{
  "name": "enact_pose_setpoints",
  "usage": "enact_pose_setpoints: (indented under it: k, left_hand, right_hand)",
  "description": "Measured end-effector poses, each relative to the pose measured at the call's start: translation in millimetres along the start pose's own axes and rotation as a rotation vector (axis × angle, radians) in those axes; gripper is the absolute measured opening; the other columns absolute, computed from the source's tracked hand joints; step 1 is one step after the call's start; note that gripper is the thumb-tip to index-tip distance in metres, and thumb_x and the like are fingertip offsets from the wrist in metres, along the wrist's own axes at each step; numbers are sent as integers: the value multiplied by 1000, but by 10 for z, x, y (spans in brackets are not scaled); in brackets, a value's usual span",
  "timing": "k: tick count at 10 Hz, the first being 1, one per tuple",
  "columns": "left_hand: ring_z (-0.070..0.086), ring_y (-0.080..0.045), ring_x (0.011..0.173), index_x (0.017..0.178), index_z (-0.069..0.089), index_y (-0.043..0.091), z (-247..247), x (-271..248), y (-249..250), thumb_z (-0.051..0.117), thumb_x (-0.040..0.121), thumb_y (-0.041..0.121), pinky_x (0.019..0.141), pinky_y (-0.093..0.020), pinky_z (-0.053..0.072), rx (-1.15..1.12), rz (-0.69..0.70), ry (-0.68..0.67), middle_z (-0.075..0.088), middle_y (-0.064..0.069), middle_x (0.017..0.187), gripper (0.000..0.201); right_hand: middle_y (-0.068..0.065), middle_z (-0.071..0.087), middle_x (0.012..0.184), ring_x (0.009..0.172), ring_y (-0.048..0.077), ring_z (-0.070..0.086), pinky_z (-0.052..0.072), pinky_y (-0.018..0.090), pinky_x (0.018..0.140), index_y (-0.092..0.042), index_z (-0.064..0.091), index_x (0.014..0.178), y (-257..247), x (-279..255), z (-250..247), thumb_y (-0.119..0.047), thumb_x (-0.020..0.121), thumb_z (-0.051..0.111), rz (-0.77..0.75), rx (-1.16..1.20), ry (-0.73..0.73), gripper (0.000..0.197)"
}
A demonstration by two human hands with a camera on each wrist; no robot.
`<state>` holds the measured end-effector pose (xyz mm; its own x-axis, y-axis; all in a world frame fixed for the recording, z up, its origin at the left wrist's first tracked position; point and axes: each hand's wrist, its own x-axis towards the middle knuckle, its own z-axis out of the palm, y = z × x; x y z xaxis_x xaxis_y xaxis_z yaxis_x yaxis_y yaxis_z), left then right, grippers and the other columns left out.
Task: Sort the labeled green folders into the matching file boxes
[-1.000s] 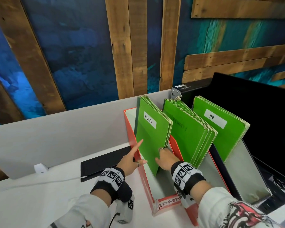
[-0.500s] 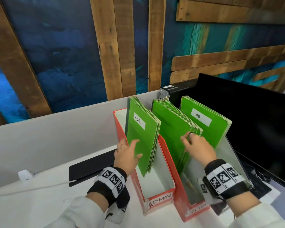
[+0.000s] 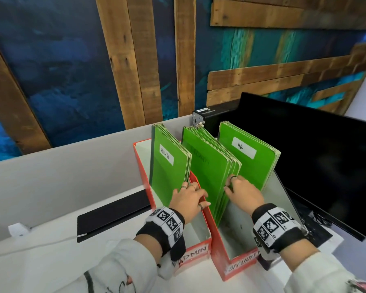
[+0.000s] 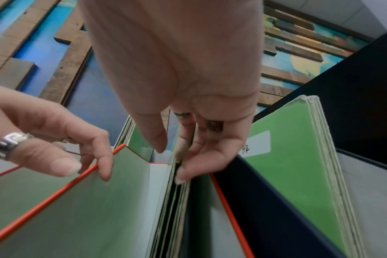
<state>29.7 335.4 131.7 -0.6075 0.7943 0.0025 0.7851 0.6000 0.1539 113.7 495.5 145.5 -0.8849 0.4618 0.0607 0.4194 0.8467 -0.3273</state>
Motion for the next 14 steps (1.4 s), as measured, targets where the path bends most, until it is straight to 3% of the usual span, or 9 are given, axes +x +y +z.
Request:
enact_pose_setpoints:
  k: [1,3,5,6,7,9,11,13,14]
  left_hand:
    - [36,-21,121,118,53,30,17,0,-14,48,90,48,98,-40,35,-37,2,-4,45,3,127,33]
    - [37,-21,120,114,54,30,22,15,-1,54,87,47,97,-41,37,-101,-15,-20,45,3,124,32]
    - [37,-22,123,108,55,26,-1,49,10,57,84,48,100,-42,39,-148,-28,-42,46,2,124,33]
    - [37,-23,123,107,56,24,-23,44,27,59,84,47,100,-43,40,-163,-29,-53,47,1,124,33]
    - [36,-25,126,107,56,22,-36,31,30,59,84,46,100,-42,40,-170,-35,-64,47,0,126,33]
    - [38,-23,123,107,55,22,-33,22,12,59,84,45,96,-39,42,-199,-40,-69,47,0,124,32]
    - [41,-21,117,105,56,22,-20,21,9,60,84,44,94,-40,45,-231,-38,-65,48,1,118,31]
    - [37,-24,127,114,56,23,-33,7,-18,59,86,42,100,-41,42,-261,-34,-95,47,-2,128,34]
    - [32,-24,135,135,44,30,-58,-22,-70,55,89,41,109,-44,35,-330,-14,-150,38,-5,143,49]
  right_hand:
    - [5,53,103,91,26,60,47,33,77,-14,53,103,0,9,30,-26,95,45,-44,56,-5,16]
    - [2,59,69,62,23,57,45,29,59,-26,47,65,161,-19,-99,-42,95,44,38,154,117,34]
    - [12,64,82,66,26,62,56,43,72,-11,48,89,433,42,-309,-39,97,40,276,589,403,31]
    - [17,63,105,86,31,66,55,48,84,-10,45,103,700,202,-239,-39,95,45,493,521,183,30]
    - [20,59,119,101,35,63,53,48,89,-3,43,122,887,309,-138,-34,93,50,540,399,4,42]
    - [20,53,127,109,35,57,51,49,91,-2,37,129,857,356,-168,-28,93,51,526,281,-14,47]
    - [8,53,105,90,21,52,52,38,90,-9,50,109,864,288,-157,-24,95,47,408,179,-45,21]
    - [7,67,86,74,23,67,56,41,77,-21,53,92,679,244,-302,-38,96,41,303,185,147,21]
    - [1,69,79,64,18,68,57,36,71,-24,53,84,473,193,-438,-37,96,41,213,405,272,21]
